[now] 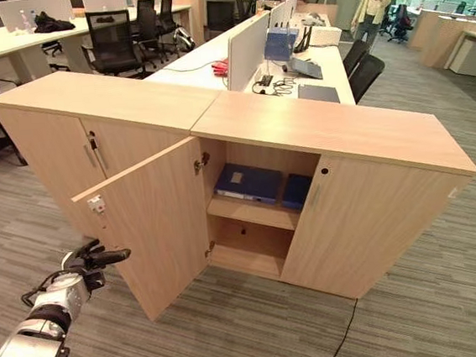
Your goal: Put the empty folder in the office cabinet
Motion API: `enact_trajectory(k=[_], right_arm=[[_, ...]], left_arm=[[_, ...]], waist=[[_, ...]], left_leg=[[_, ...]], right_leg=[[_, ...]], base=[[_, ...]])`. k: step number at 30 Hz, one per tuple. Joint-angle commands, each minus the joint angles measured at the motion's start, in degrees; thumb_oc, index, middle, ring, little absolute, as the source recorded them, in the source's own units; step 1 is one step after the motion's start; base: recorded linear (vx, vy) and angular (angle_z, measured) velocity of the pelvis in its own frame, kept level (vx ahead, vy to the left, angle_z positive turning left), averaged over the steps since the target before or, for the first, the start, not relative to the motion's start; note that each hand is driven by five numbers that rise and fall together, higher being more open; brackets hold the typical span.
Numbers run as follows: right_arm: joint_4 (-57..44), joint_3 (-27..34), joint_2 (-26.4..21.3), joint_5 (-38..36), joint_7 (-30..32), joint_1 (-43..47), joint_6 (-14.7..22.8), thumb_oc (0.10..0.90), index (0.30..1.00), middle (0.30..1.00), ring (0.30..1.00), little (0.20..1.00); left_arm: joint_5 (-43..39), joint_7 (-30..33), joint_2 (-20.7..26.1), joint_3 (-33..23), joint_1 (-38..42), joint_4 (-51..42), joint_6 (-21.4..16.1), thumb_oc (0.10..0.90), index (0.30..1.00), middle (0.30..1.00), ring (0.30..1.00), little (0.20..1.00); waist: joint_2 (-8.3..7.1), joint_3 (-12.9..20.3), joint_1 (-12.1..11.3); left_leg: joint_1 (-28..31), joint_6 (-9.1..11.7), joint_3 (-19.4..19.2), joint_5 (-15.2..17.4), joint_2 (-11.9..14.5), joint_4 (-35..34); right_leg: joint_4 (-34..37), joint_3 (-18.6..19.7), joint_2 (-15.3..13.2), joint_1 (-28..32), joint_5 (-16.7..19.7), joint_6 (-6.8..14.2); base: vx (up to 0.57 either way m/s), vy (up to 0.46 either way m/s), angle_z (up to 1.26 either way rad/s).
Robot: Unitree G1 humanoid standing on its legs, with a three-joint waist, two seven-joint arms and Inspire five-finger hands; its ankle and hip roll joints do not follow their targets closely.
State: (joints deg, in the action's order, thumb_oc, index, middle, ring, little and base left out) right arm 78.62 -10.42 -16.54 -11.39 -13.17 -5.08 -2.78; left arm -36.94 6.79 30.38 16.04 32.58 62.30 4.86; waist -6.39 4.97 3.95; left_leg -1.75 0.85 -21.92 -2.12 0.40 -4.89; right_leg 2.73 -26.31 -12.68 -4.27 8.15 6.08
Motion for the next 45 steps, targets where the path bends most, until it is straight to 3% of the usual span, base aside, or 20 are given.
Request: enact_trajectory(k=[1, 7, 15, 22, 33, 39, 45], right_arm=[[0.95, -2.57, -0.63, 0.62, 0.5, 3.47, 0.73, 0.8, 0.9, 0.9, 0.9, 0.9], [0.95, -3.63, 1.64, 1.37, 0.5, 3.9, 0.99, 0.8, 0.9, 0.9, 0.9, 0.9], [0.59, -5.54, 2.73, 2.52, 0.75, 4.53, 1.82, 0.8, 0.9, 0.9, 0.9, 0.9], [0.82, -7.08, 3.05, 3.17, 1.24, 4.77, 2.06, 0.8, 0.9, 0.9, 0.9, 0.9], [0.27, -8.58, 3.39, 2.34, 1.64, 5.51, 2.23, 0.8, 0.9, 0.9, 0.9, 0.9], [0.2, -8.47, 3.12, 2.39, 1.38, 5.58, 2.06, 0.8, 0.9, 0.9, 0.9, 0.9], [0.92, -8.88, 3.1, 4.32, 0.73, 4.81, 2.2, 0.8, 0.9, 0.9, 0.9, 0.9]], left_arm=[[-0.91, -11.71, -16.87, 5.98, 19.25, -23.71, -9.94, 0.8, 0.9, 0.9, 0.9, 0.9], [-0.31, -18.66, -22.44, 14.54, 10.82, -42.69, -7.39, 0.8, 0.9, 0.9, 0.9, 0.9], [-0.14, -24.8, -22.18, 22.91, 2.78, -52.7, -4.38, 0.8, 0.9, 0.9, 0.9, 0.9], [-1.24, -25.7, -22.47, 26.46, 0.23, -52.9, -2.65, 0.8, 0.9, 0.9, 0.9, 0.9], [-0.3, -25.08, -25.25, 28.39, 3.86, -52.11, -2.87, 0.8, 0.9, 0.9, 0.9, 0.9], [1.59, -25.82, -23.62, 28.77, 3.2, -51.8, -2.81, 0.8, 0.9, 0.9, 0.9, 0.9], [4.91, -30.61, -19.68, 31.13, 3.08, -52.85, -1.98, 0.8, 0.9, 0.9, 0.9, 0.9]], waist=[[3.36, -0.44, 4.26], [3.42, -1.41, 4.19], [3.48, -2.58, 4.17], [3.45, -3.17, 4.0], [3.3, -3.62, 4.29], [3.62, -3.8, 4.1], [4.07, -3.97, 4.12]], left_leg=[[5.76, 1.12, 2.28, 5.75, 2.91, -0.11], [6.1, 0.93, 2.49, 6.19, 2.92, -0.11], [6.28, 0.67, 2.81, 6.68, 3.1, -0.11], [5.98, 0.63, 3.36, 6.66, 3.23, -0.11], [5.78, 0.54, 3.86, 6.72, 3.23, -0.11], [5.88, 0.57, 3.88, 6.76, 3.21, -0.11], [5.99, 0.65, 3.85, 6.86, 3.16, -0.11]], right_leg=[[2.27, -0.04, 3.58, 4.09, -2.81, 3.87], [2.27, -0.24, 3.54, 4.49, -3.21, 3.63], [2.27, -0.04, 3.74, 4.74, -3.83, 3.23], [2.27, -0.33, 3.95, 4.8, -4.33, 2.89], [2.27, -0.49, 4.01, 4.9, -4.64, 2.74], [2.27, -0.55, 4.03, 5.02, -4.76, 2.66], [2.27, -0.51, 4.01, 5.13, -4.84, 2.69]], base=[[-0.03, -0.014, 0.14], [-0.01, -0.017, 0.17], [-0.02, -0.019, 0.22], [-0.02, -0.022, -0.94], [0.0, -0.017, 0.06], [0.01, -0.008, -0.06], [0.01, -0.001, 0.04]])
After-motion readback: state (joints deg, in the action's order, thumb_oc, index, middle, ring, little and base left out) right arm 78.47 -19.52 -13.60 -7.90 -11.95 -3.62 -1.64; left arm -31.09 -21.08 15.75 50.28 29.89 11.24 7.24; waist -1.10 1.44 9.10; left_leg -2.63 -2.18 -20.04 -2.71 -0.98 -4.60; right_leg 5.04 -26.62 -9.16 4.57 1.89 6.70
